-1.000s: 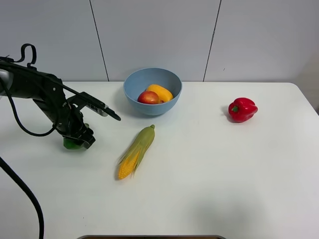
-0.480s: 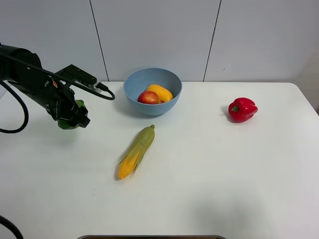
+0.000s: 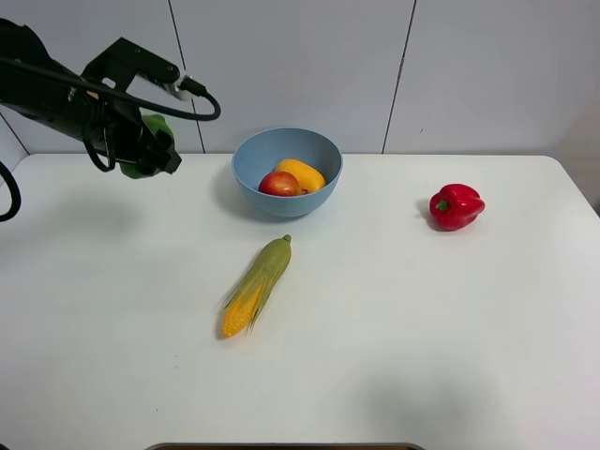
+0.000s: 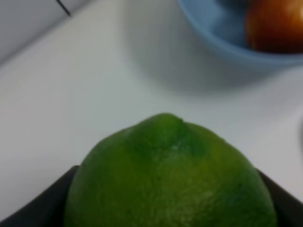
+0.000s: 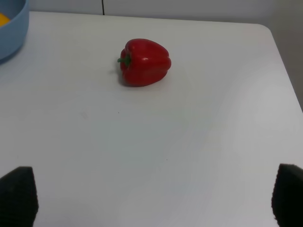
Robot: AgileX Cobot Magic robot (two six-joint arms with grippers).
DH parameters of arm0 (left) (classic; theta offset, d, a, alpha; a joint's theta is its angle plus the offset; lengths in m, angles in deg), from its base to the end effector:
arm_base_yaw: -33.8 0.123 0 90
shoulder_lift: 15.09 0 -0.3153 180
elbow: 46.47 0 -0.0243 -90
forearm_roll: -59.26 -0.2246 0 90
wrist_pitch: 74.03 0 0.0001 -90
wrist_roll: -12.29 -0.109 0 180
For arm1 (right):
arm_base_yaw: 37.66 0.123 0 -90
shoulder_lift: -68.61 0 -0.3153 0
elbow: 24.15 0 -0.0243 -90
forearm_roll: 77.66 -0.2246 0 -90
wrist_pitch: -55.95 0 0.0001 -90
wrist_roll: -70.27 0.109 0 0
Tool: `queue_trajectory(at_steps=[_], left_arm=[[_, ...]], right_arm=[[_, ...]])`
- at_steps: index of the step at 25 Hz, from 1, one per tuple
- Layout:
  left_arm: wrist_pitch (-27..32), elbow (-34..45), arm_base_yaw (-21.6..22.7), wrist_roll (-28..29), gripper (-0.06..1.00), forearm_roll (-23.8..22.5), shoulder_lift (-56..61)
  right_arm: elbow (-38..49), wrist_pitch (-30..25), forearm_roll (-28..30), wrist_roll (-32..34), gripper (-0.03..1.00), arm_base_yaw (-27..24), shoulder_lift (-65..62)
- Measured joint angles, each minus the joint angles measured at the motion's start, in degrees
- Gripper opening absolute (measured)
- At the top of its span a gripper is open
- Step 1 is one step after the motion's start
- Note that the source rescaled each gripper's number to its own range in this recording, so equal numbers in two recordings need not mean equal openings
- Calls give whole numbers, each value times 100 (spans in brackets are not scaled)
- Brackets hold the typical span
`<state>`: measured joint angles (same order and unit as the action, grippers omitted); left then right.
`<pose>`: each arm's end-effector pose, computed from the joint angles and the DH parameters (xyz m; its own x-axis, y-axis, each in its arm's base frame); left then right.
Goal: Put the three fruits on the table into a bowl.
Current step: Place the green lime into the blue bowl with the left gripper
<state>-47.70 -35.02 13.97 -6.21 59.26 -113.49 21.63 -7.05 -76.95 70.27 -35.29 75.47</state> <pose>0.3207 -0.1157 0.3028 -0.5360 0.5306 -0.6566 0.5371 0.8144 0.2197 -0.0510 -0.0033 0.2690 -0.4321 -0.0235 -0.9015 -0.0338 0.9994 -0.0098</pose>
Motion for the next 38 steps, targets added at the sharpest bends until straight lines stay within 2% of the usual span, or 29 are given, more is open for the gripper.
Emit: queue_trajectory(at_steps=[9,30,38], left_arm=[[0,-1021,-251,-77,2,0,-387],[431,-3760,-853,-219,2,96,-2679],[504,-4214,-920,-299,2,253,-3419]], right_arm=[[0,0,0,0,100,0,0],[0,0,0,0,100,0,0],[0,0,0,0,100,0,0]])
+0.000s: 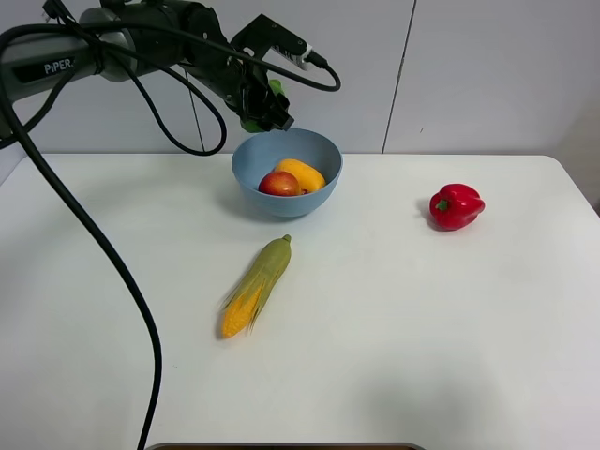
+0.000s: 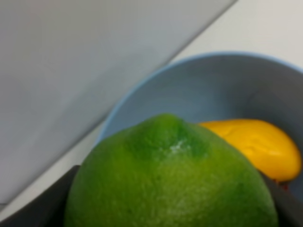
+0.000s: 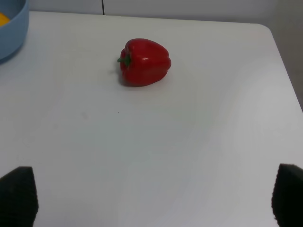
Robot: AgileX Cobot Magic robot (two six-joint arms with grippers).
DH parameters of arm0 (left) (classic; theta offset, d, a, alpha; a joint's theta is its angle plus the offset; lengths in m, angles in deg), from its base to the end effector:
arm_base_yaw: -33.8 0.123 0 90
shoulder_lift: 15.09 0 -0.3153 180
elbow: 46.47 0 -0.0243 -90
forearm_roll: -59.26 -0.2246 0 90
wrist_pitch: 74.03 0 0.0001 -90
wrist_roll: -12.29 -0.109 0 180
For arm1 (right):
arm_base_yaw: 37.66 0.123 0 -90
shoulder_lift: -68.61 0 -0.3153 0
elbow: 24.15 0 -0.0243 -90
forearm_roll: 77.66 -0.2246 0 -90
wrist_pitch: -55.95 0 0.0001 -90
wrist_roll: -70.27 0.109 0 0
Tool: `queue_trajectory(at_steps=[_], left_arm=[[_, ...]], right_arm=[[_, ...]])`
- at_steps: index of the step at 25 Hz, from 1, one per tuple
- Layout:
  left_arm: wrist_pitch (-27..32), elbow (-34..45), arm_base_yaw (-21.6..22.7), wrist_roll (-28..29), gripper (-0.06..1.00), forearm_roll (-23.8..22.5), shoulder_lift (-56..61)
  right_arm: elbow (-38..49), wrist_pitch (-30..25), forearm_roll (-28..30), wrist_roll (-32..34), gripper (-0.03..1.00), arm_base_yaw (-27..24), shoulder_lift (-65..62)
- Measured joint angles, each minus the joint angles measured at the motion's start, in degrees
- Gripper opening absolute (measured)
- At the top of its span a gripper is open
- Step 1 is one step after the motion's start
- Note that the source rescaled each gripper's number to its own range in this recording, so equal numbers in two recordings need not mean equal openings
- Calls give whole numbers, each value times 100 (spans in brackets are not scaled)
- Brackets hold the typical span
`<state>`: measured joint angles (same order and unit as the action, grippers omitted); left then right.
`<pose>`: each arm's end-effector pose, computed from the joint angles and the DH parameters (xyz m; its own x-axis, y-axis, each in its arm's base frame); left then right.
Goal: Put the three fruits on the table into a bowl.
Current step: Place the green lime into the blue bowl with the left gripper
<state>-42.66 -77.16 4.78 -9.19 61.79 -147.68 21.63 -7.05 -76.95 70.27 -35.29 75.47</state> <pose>0.4513 -0.2532 0.2579 -0.4001 0.6002 -0.6926 0.6697 0.7074 0.2261 -0.0510 -0.0033 0.2690 -0.4321 -0.0235 -0.9015 -0.0338 0.9994 -0.0098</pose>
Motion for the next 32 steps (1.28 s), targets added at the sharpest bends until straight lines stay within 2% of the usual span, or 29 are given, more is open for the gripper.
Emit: queue_trajectory(at_steps=[9,29,31,32], left_arm=[[-13,0,0,-94,2,310,-481],[-658,-7,-172,-353,2,486,-806],[-728,-7,-172,-366,5,486,-806],[-783,-7,-176,-372,14,486,-806]], right_arm=[[0,0,0,0,100,0,0],[0,0,0,0,100,0,0],[0,0,0,0,100,0,0],[0,0,0,0,100,0,0]])
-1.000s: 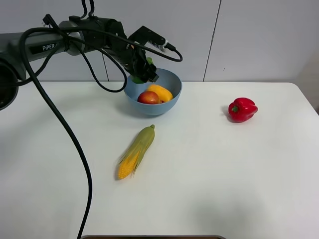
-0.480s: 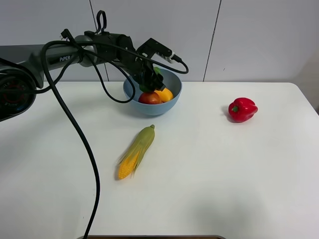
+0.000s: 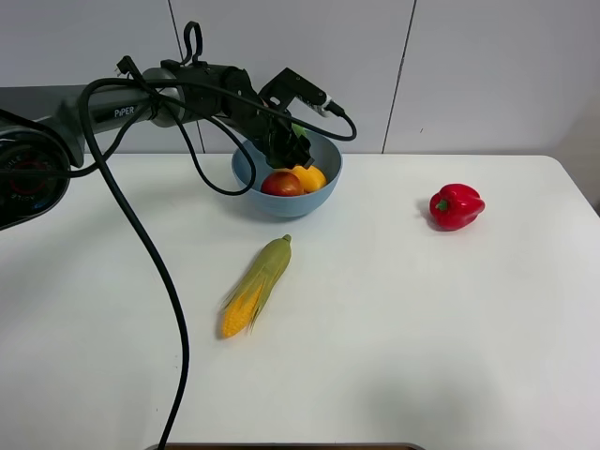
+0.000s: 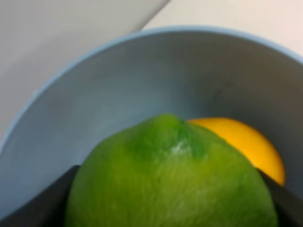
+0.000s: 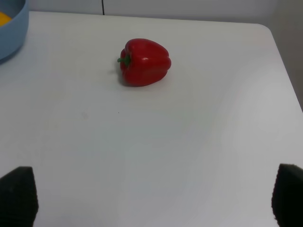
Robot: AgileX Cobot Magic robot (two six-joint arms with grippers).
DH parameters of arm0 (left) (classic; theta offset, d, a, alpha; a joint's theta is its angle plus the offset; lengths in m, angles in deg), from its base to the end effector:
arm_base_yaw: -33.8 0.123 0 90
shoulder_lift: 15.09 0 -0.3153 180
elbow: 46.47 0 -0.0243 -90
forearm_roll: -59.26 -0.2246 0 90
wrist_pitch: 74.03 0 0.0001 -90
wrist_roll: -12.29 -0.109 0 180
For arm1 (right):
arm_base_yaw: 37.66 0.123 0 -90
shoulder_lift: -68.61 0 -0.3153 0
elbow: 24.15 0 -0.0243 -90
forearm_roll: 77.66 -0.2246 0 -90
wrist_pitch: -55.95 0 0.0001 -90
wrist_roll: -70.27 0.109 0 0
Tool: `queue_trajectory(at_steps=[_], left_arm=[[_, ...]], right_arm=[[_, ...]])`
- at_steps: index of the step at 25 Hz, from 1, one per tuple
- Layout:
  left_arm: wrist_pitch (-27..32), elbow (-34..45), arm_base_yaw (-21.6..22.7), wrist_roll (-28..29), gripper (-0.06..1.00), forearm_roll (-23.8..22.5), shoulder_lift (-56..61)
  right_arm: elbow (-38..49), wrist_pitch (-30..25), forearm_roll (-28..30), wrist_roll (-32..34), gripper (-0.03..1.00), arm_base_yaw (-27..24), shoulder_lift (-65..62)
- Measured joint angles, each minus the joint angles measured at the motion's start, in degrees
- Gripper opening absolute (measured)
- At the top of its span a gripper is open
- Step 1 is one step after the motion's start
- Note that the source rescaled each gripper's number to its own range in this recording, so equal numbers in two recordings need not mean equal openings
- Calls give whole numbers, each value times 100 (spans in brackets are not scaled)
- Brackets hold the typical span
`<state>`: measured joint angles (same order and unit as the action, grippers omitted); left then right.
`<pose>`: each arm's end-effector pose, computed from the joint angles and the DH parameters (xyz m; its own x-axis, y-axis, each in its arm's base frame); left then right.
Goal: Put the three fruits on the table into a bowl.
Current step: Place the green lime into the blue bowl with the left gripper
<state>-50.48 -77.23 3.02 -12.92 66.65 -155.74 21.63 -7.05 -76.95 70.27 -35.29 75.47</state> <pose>0.4632 -0.2824 0.1947 -0.3869 0.5979 -0.7020 0.7015 0.6849 0.1968 -0.0510 -0.0033 0.2690 -0.4321 -0.0235 -0.9015 -0.0338 0.9994 -0.0098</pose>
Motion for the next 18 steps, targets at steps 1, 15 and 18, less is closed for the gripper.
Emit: queue_trajectory(at_steps=[1,15,18], left_arm=[[-52,0,-2,-15,23,5,0],[-131,-4,-23,-122,98,10,0],[-91,-4,-23,-140,98,-19,0]], right_arm=[[0,0,0,0,100,0,0],[0,0,0,0,100,0,0],[0,0,0,0,100,0,0]])
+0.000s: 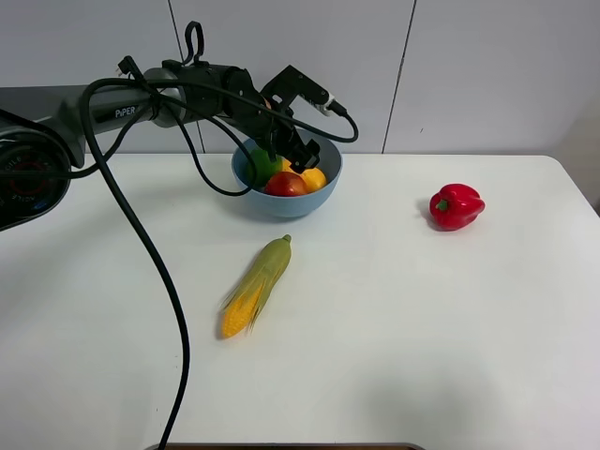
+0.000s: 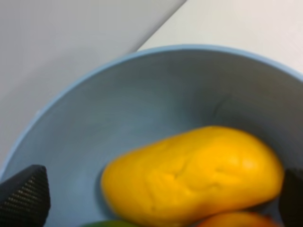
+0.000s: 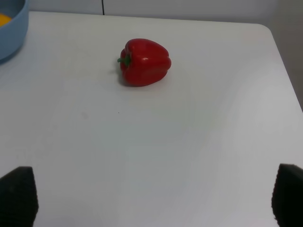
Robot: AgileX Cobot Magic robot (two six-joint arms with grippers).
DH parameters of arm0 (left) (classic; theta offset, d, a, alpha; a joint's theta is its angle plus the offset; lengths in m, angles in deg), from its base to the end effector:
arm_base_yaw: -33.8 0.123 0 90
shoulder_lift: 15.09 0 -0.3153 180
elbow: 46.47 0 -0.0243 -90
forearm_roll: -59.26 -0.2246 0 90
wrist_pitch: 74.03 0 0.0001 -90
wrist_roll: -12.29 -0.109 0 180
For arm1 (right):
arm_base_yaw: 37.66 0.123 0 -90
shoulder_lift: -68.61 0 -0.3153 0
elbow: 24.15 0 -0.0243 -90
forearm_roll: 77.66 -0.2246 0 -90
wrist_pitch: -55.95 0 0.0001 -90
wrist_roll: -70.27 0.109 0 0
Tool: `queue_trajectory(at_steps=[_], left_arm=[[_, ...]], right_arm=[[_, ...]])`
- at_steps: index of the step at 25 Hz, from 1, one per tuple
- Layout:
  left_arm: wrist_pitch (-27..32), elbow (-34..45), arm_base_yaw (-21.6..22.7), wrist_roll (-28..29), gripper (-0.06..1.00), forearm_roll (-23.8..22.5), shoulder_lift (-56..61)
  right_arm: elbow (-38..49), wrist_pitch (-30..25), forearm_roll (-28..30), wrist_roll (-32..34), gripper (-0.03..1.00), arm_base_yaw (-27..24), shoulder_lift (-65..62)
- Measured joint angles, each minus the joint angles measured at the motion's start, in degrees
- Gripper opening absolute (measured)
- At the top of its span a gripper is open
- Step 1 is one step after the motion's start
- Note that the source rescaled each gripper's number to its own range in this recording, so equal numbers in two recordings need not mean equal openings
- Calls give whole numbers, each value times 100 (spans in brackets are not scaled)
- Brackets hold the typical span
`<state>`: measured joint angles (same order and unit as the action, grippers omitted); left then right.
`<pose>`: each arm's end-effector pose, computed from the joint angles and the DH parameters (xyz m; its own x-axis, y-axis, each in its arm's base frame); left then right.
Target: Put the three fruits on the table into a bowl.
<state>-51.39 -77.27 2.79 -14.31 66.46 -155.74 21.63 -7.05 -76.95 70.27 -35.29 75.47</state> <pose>0.4633 -0.2846 0.1961 -0.3565 0.6119 -0.7060 0.7094 0.6691 0.2217 -0.0510 -0.0033 0.2690 -0.4321 -0.0235 -0.9015 -0.0338 0.9994 -0.0098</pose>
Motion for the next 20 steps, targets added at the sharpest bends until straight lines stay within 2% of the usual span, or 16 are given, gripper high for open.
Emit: queue_trajectory(at_steps=[4,12,16,20], left_arm=[[171,0,0,12,98,-69,16],[513,0,0,394,98,-191,594],[851,0,0,748,98,-520,971],[1273,0,122,1332,98,-1088,1341]], right_arm=[[0,0,0,0,100,0,0],[0,0,0,0,100,0,0],[0,0,0,0,100,0,0],[0,0,0,0,100,0,0]])
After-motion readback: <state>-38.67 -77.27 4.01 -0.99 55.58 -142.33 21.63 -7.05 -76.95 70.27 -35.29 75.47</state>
